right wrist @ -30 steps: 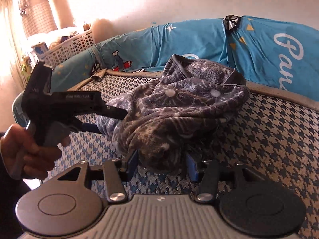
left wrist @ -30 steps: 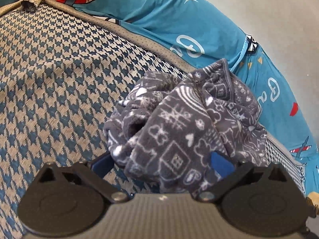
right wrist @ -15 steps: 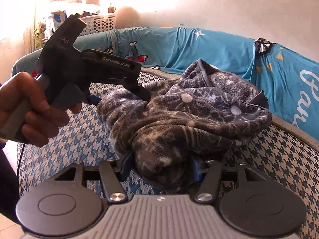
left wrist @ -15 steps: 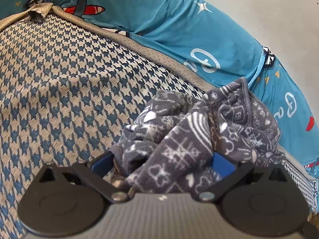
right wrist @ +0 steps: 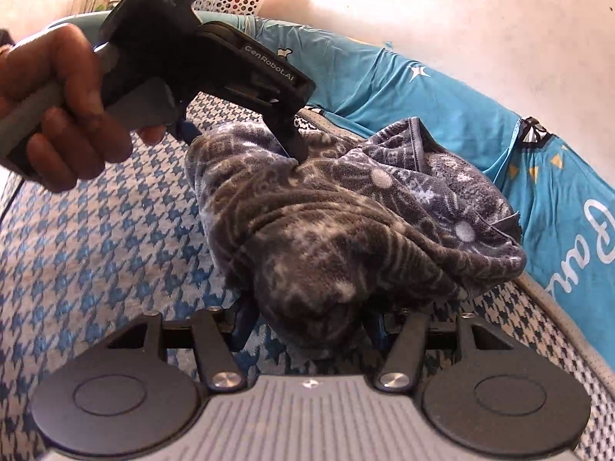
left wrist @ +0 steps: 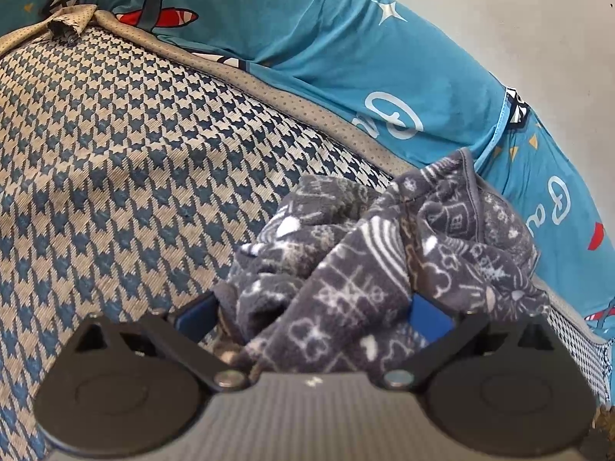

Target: Fold clothes

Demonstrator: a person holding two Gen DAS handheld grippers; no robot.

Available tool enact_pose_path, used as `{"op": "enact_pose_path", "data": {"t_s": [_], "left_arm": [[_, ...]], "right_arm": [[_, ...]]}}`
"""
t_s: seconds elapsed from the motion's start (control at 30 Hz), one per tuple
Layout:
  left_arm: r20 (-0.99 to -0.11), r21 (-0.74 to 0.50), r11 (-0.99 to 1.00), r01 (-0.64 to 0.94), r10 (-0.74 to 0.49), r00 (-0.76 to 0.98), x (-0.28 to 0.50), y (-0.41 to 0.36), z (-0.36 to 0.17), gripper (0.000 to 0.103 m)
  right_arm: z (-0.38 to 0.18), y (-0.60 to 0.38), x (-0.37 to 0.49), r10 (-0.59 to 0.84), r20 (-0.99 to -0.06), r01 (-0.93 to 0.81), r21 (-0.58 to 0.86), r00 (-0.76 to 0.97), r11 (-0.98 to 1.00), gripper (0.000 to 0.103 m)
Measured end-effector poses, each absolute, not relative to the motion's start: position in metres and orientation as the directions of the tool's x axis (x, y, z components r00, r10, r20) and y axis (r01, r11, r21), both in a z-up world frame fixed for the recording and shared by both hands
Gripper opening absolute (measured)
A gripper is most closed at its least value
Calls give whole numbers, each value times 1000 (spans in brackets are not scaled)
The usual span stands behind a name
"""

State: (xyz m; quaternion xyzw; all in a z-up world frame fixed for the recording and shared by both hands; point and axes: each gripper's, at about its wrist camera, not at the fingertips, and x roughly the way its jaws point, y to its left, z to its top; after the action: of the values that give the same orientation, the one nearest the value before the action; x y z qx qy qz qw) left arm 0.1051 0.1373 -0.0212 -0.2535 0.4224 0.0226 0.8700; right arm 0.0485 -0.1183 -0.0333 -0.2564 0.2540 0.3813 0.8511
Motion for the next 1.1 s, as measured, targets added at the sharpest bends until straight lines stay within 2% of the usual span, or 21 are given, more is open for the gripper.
{"op": "enact_pose_path", "data": {"t_s": [0.17,0.37,0.6,0.77,0.9,1.1], "left_arm": [[-745,-426,868,-256,-177,643,108,142,-21,103],[-744,-406,879,-252,-158,649,106,143,-21,103],[-749,-370,899,-235,-139,648,95,152,-15,103],[-747,-392,894,-218,-171,642,77,164,-9,103],[-743,-363,916,-168,-176,646,56,161,-2,103],[-736,-347,930,-125,-187,650,32,161,7,103]], "right_arm": [[-28,-120,51,536,-633,-774,-164,558,612,36],[-19,-115,31,546,-621,-779,-176,562,602,28],[-2,-97,-22,597,-613,-827,-176,517,534,26],[1,-83,-78,644,-604,-857,-135,469,498,24],[-3,-71,-113,669,-594,-866,-98,446,490,24],[-5,-64,-130,626,-648,-871,-123,434,476,30]]}}
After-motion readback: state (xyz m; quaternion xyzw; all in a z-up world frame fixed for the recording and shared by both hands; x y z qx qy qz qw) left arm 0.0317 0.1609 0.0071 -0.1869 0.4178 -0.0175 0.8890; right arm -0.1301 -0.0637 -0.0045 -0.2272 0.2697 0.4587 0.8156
